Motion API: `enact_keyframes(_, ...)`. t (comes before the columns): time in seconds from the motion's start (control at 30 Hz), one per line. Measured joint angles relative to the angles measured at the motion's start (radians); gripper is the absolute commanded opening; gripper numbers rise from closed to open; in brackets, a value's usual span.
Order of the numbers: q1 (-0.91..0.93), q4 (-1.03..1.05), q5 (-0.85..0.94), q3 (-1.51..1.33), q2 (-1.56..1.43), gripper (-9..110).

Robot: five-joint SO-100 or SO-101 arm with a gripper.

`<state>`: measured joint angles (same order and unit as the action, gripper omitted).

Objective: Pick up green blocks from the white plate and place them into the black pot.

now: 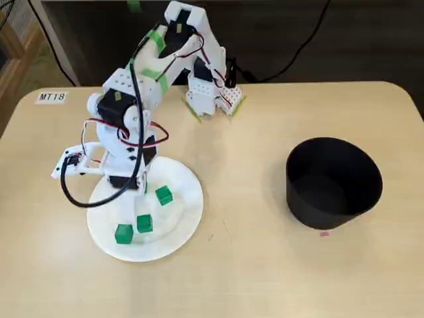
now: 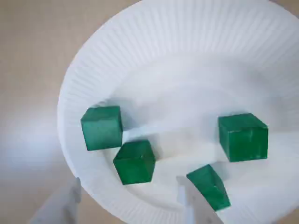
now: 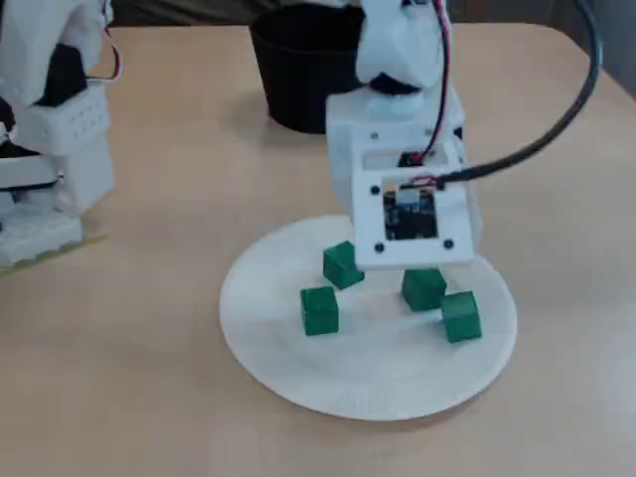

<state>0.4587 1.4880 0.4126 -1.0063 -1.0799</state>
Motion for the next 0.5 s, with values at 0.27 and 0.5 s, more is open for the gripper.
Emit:
enact_keyframes(0.27,0.006,0.098,-0.015,0.383,0.278,29)
enact_keyframes(0.5,0.026,0.107,-0.034,0.477,0.359,27)
